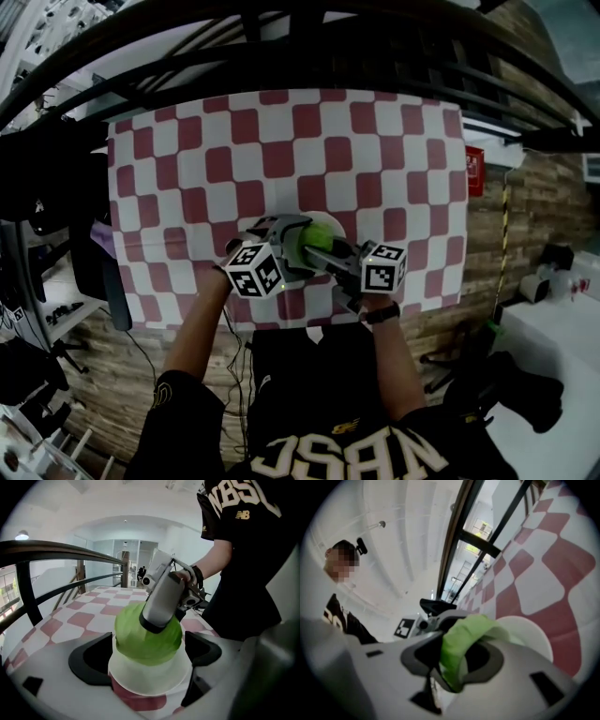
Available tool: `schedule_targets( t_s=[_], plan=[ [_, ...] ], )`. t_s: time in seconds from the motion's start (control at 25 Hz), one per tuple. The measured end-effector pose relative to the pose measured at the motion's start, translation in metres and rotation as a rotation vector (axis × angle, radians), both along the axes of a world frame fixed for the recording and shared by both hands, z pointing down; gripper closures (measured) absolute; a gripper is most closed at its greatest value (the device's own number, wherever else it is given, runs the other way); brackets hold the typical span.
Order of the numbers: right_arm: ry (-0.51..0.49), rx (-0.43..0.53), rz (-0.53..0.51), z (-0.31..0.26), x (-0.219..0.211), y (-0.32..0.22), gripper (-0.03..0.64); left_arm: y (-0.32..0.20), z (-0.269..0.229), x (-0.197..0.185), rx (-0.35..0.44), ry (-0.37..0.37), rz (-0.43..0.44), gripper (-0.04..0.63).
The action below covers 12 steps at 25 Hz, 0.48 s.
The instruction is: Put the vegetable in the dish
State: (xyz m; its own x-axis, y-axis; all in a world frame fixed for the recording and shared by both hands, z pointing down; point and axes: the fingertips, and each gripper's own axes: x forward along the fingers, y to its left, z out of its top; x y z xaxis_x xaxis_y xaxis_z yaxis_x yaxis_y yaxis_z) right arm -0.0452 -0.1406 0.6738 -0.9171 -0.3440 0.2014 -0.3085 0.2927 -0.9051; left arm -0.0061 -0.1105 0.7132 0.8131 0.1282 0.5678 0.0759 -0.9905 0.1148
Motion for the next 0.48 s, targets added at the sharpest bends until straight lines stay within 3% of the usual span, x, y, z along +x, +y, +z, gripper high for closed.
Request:
schedule_targets(
  t_s=[0.08,0.24,0.36,0.48],
  plan=[
    [-0.005,-0.001,-0.011,0.0,-0.001,0.0,0.476,0.0,0.006,0.005,0.015,-0.003,0.009,0.101],
    [-0.011,-0.018,-0.002,0.001,0.001,0.002,0.476,0.003,0.008,0.007,-0.041,-0.04,0.008,0.115],
    [0.084,0.013,-0.068,0.004,0.009,0.015,0.434,0.008,0.009,0.005,-0.049,-0.115,0.025,0.115],
    [0.16,0.034,-0.09,0.006,0.03,0.022,0.394,0.008,0.012,-0.006,0.006,-0.243,0.054,0.115]
  ],
)
